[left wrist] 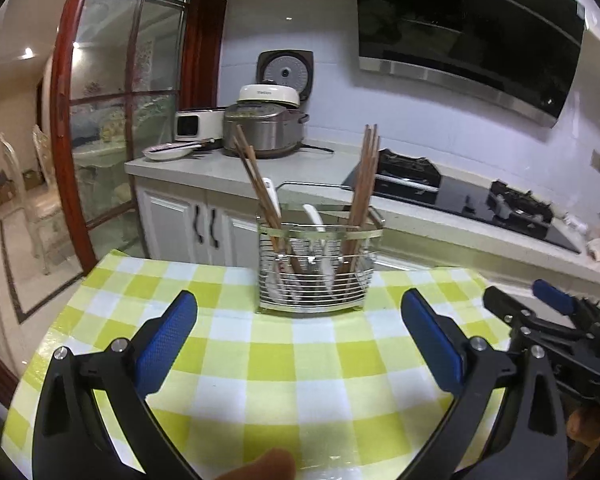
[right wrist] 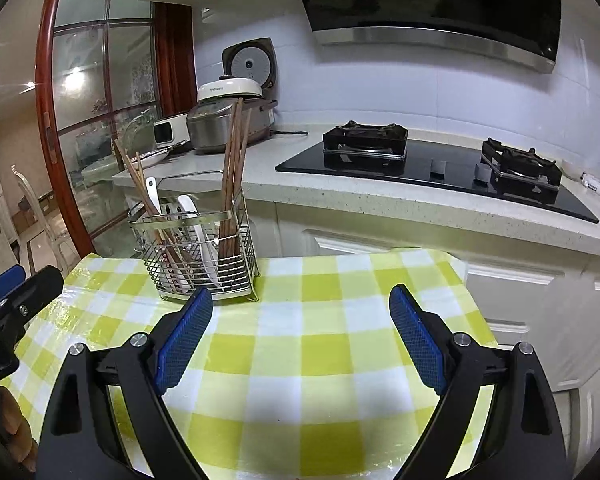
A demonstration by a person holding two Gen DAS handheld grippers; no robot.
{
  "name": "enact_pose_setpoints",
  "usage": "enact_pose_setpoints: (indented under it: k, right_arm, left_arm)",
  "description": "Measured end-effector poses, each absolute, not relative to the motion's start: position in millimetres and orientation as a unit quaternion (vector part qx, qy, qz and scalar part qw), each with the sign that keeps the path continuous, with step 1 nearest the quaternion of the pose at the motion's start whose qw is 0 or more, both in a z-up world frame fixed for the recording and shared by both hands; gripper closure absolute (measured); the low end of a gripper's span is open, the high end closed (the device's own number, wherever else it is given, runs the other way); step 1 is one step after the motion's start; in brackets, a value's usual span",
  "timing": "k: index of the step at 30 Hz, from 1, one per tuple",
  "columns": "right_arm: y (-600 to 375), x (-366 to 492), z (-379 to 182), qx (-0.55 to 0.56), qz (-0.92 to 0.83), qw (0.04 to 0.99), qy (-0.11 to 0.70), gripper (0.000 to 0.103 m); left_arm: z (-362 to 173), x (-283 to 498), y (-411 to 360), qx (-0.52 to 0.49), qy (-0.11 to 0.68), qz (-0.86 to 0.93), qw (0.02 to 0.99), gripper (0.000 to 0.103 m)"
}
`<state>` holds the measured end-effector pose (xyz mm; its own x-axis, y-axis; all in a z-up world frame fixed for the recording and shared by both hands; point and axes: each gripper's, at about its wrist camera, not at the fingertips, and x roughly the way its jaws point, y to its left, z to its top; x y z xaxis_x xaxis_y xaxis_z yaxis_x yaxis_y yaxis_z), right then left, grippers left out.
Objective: Organize utensils
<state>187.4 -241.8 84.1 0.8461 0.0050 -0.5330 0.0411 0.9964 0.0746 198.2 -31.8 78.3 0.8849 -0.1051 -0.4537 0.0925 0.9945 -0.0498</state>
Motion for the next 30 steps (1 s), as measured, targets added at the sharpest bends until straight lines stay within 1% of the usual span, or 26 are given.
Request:
enact_pose_setpoints:
  k: [30]
  right_arm:
    - [-244.1, 186.8, 84.5, 0.041, -0.004, 0.96, 0.276, 0.019]
  left_arm:
    - [74.1, 201.8, -38.0, -0.015, 0.246, -0.055, 0.968, 0.004]
